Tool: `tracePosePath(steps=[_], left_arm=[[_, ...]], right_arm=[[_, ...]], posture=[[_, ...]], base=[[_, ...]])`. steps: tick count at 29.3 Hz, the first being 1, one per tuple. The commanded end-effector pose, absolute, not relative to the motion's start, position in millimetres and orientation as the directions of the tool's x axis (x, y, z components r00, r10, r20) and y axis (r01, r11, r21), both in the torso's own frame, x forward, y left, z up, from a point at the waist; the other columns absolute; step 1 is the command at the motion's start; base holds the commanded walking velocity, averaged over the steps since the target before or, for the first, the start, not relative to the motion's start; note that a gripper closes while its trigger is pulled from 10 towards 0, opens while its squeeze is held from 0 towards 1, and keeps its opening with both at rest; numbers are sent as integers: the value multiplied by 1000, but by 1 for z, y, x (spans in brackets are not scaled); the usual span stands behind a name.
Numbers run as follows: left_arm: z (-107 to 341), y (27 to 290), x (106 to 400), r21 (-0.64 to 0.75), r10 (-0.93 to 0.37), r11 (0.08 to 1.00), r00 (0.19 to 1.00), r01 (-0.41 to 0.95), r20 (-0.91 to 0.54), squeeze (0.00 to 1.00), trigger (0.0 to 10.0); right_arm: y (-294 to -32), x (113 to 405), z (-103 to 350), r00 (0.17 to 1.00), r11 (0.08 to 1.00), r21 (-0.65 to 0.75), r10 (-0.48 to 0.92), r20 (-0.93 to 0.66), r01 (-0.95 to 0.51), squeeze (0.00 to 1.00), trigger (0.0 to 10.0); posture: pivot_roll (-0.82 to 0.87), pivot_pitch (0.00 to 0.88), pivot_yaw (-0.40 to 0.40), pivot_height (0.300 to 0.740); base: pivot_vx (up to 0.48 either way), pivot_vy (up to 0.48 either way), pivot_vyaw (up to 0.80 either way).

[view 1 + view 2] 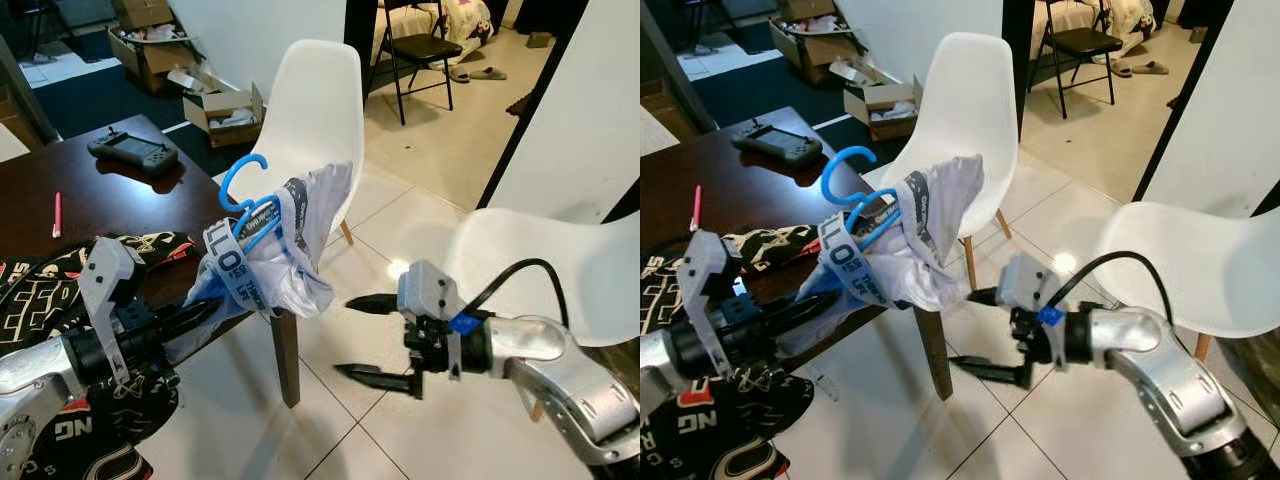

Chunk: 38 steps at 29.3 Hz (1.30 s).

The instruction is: Hang hanger

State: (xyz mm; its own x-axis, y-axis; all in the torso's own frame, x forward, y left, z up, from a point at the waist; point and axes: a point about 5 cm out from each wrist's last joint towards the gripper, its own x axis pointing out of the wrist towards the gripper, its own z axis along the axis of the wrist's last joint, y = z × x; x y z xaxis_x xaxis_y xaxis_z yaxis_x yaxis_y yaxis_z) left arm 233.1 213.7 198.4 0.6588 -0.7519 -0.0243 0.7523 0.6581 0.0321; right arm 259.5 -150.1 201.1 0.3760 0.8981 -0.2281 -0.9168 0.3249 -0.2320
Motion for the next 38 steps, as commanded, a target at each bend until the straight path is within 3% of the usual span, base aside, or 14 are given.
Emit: tracePosePath(steps=[1,3,6,7,8,13,19,20,22,24,25,29,31,38], left_arm=[[198,215,233,38,-748,662,663,748,-18,0,10000],[193,206,227,-2,-804,594,593,805,-43,0,10000],[191,202,224,-25,-831,556,554,831,-54,0,10000],[189,197,216,-64,-874,485,481,872,-72,0,10000],[187,194,209,-110,-913,407,399,907,-84,0,10000],[192,196,197,-201,-960,279,274,939,-53,0,10000],[200,202,202,-195,-957,287,290,938,-14,0,10000],[201,203,213,-139,-924,379,381,915,-14,0,10000],[201,203,213,-139,-924,379,381,915,-14,0,10000],[202,204,225,-80,-873,487,488,870,-3,0,10000],[205,202,248,7,-718,695,694,719,47,0,10000],[206,201,255,24,-660,751,749,660,61,0,10000],[201,194,268,44,-513,858,854,511,80,0,10000],[196,184,276,73,-407,913,908,402,102,0,10000]], right_arm=[[-150,259,206,375,326,-243,906,-194,-914,1000,10000],[-137,269,238,419,430,-187,903,98,-883,1000,10000],[-132,272,249,422,453,-146,885,197,-880,1000,10000],[-128,274,257,422,465,-111,863,279,-878,565,10000],[-128,277,266,401,448,-43,835,376,-893,0,10000],[-135,274,280,277,309,20,816,507,-951,0,10000],[-130,273,274,206,253,-92,912,355,-963,0,10000],[-130,285,272,296,343,-109,904,308,-933,0,10000],[-130,285,272,296,343,-109,904,308,-933,0,10000],[-133,299,272,420,463,-103,862,284,-880,0,10000],[-144,322,278,643,682,-12,695,321,-731,0,10000],[-147,327,279,691,725,35,640,336,-688,0,10000],[-155,336,277,794,801,164,500,346,-575,0,10000],[-155,341,267,852,828,244,432,297,-505,0,10000]], posture=[[64,127,11,740],[59,128,12,740],[59,128,12,740],[60,125,10,740],[58,121,12,740],[59,117,11,740],[60,111,1,740],[59,110,-1,740],[59,110,-1,740],[59,110,-1,740],[58,115,0,740],[58,115,0,740],[57,117,2,740],[57,115,1,740]], base=[[0,0,0],[0,0,0],[0,0,0],[0,0,0],[0,0,0],[0,0,0],[0,0,0],[0,0,0],[0,0,0],[0,0,0],[0,0,0],[0,0,0],[0,0,0],[0,0,0]])
